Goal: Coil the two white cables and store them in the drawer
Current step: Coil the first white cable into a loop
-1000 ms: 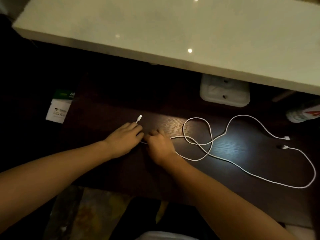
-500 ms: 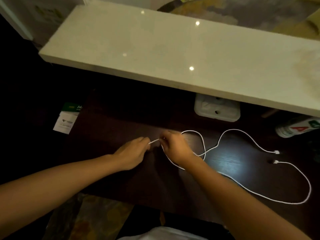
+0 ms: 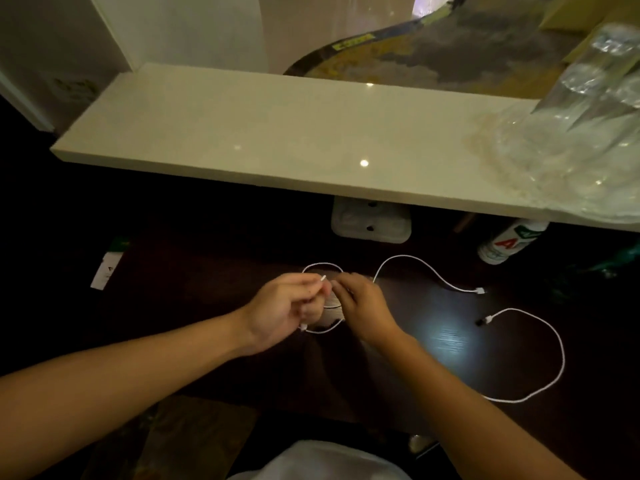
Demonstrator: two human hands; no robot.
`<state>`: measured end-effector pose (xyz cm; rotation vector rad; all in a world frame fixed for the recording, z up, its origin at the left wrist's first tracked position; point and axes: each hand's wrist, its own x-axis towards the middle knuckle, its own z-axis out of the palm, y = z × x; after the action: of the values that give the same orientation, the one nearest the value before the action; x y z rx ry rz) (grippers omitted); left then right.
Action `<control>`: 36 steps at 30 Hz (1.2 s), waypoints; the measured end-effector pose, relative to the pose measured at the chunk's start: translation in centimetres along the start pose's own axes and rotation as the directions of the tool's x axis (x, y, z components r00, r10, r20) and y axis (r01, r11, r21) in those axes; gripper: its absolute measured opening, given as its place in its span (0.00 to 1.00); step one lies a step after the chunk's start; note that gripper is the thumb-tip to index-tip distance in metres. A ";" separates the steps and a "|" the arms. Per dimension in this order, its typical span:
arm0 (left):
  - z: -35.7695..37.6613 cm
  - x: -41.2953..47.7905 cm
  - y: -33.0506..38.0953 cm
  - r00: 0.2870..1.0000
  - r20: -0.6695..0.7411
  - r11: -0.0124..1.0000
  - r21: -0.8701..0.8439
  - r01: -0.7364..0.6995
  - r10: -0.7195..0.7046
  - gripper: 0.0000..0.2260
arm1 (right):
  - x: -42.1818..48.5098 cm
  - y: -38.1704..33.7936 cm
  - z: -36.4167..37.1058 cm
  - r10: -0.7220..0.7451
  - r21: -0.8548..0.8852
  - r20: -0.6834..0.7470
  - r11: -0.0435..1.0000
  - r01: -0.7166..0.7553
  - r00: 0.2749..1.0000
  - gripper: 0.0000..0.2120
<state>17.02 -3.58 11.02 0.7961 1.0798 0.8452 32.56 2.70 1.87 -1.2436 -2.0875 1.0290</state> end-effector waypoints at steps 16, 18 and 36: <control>4.1 1.7 2.2 0.972 -0.111 0.930 -0.287 -0.230 0.206 0.23 | -5.6 -3.5 -3.9 -0.093 0.129 -0.006 0.987 0.093 0.996 0.09; 3.7 1.6 2.3 0.970 -0.096 0.953 -0.186 -0.237 0.222 0.27 | -5.3 -3.8 -4.4 -0.121 0.083 0.005 0.989 0.120 0.993 0.08; 2.7 2.2 1.3 0.981 0.168 0.829 0.533 -0.171 0.095 0.20 | -2.7 -8.2 -10.7 -0.267 -0.169 0.113 0.944 0.283 0.957 0.07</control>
<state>19.84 -1.41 12.02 1.4057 1.1685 0.5841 37.38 1.67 14.67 -0.9634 -2.3884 0.7929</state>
